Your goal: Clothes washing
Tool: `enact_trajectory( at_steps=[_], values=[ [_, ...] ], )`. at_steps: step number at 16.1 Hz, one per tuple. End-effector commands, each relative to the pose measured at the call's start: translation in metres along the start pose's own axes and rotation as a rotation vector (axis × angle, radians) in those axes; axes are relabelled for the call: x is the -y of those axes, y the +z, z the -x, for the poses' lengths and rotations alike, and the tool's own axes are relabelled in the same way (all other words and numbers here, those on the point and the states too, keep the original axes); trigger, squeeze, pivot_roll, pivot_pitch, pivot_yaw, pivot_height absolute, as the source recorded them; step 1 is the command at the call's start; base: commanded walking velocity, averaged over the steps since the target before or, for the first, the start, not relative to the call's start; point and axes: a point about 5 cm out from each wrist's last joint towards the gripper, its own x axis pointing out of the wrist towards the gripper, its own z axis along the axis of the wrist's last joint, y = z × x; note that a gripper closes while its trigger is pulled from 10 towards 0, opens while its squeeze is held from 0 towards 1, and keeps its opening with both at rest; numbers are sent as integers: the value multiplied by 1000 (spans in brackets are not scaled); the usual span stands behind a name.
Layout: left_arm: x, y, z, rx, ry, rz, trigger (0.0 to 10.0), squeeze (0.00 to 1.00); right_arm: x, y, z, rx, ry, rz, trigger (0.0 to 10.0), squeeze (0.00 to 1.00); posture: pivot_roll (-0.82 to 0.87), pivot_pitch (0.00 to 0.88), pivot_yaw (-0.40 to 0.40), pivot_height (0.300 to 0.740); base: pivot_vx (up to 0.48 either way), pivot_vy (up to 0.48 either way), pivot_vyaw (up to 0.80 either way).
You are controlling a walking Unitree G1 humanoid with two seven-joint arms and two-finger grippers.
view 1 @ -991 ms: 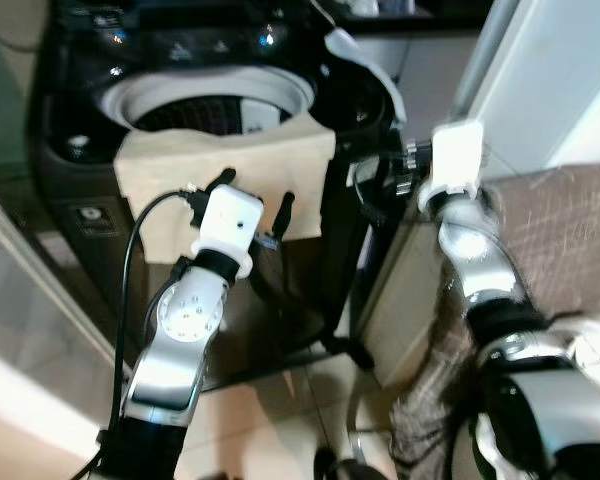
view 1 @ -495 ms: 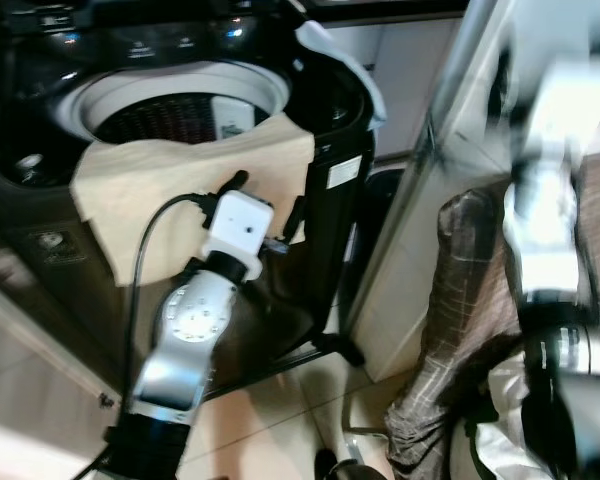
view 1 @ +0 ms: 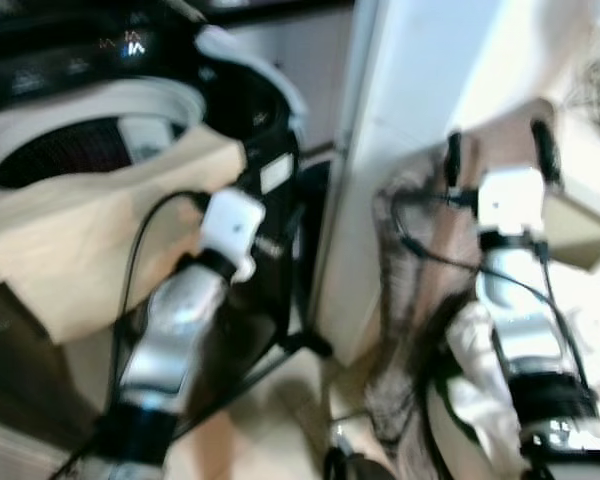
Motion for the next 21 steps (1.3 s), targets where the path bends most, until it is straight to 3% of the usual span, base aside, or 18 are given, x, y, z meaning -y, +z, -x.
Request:
enact_trajectory(
  at_steps=[1,6,9,10,12,14,15,17,19,21],
  values=[
    [-2,1,-1,4,1,-35,10000,0,0,6,-6,17,-21,-16,10000,0,-28,15,16,740,0,0,-781],
    [6,-3,-1,-8,-19,0,10000,0,-8,-8,-3,-98,-23,-93,10000,0,-27,18,16,740,0,0,-786],
    [3,-4,0,-8,-13,2,10000,0,-8,-26,1,-236,-53,-182,10000,0,-24,21,17,740,0,0,-785],
    [1,-3,1,4,-19,8,10000,0,-9,-40,3,-360,-74,-278,10000,0,-24,21,17,740,0,0,-781],
    [-7,3,0,19,-12,-9,10000,0,-7,-52,6,-455,-126,-358,10000,0,-18,25,15,740,0,0,-784],
    [-10,8,0,33,-14,-17,10000,0,-9,-52,5,-451,-103,-373,10000,0,-18,25,15,740,0,0,-781],
    [-6,15,-2,48,-36,-29,10000,0,-22,-61,7,-588,-71,-554,10000,0,-14,25,12,740,0,0,0],
    [3,29,-9,69,-91,-47,10000,0,-36,-71,10,-762,-35,-791,10000,0,-16,24,11,740,0,0,0],
    [3,42,-14,106,-95,-59,10000,0,-33,-72,0,-775,10,-800,10000,0,-18,21,12,740,0,0,0],
    [6,46,-18,112,-98,-66,10000,0,-23,-80,-9,-789,41,-632,10000,0,-18,12,19,740,0,0,0]
  ],
)
